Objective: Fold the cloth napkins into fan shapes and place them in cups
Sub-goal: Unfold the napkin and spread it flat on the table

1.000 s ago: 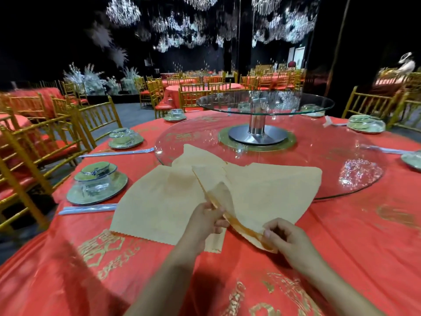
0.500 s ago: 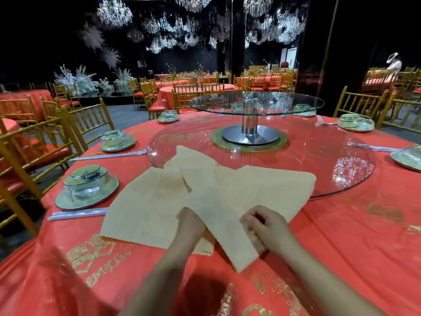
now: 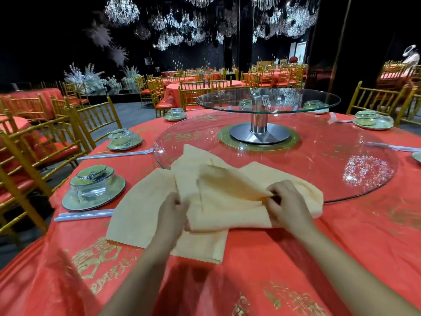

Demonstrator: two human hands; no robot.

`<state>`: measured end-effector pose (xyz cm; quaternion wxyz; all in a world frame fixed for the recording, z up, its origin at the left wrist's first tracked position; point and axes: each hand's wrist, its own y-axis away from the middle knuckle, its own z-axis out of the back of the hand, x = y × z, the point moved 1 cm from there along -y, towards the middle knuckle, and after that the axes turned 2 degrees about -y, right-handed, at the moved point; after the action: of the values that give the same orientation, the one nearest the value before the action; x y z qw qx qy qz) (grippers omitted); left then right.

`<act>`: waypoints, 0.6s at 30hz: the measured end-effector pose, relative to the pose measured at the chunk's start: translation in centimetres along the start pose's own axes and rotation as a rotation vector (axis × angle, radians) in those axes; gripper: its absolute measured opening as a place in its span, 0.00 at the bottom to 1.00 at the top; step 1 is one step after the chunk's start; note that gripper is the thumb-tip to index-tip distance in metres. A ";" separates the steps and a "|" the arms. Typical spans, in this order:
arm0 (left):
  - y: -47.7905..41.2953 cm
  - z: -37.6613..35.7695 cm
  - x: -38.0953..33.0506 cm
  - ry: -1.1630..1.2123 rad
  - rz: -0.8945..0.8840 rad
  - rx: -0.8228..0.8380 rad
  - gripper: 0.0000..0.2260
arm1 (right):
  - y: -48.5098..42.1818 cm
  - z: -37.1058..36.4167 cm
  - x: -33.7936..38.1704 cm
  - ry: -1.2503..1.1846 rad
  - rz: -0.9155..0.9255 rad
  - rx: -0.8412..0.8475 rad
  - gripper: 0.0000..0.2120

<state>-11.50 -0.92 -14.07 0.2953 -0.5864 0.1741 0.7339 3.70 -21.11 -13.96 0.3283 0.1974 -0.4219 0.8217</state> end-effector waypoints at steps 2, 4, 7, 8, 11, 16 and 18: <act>-1.5 2.6 0.7 0.034 0.057 -0.175 0.12 | -0.2 2.6 0.1 -0.148 0.072 -0.052 0.12; -2.3 4.9 1.4 -0.031 0.073 -0.240 0.12 | 0.8 4.6 0.4 -0.235 0.142 0.106 0.13; -2.1 6.5 2.2 -0.172 0.081 -0.210 0.12 | 3.5 6.0 0.6 -0.287 0.023 0.714 0.06; -1.7 6.8 2.1 -0.194 0.074 -0.201 0.11 | 3.9 6.3 0.4 -0.245 -0.043 0.883 0.06; -0.6 6.6 1.5 -0.124 0.078 -0.133 0.10 | 3.4 6.2 0.2 -0.029 -0.047 0.782 0.13; 1.0 4.6 2.1 -0.142 0.091 0.063 0.16 | 3.5 1.1 6.0 -0.011 -0.019 0.451 0.03; 1.1 4.1 2.5 -0.161 0.070 0.081 0.13 | 5.2 -1.7 7.9 0.225 -0.012 0.622 0.20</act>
<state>-15.60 1.25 -15.51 0.3063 -0.5066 0.1998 0.7808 -5.65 -18.96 -13.14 0.3014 0.1988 -0.1106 0.9260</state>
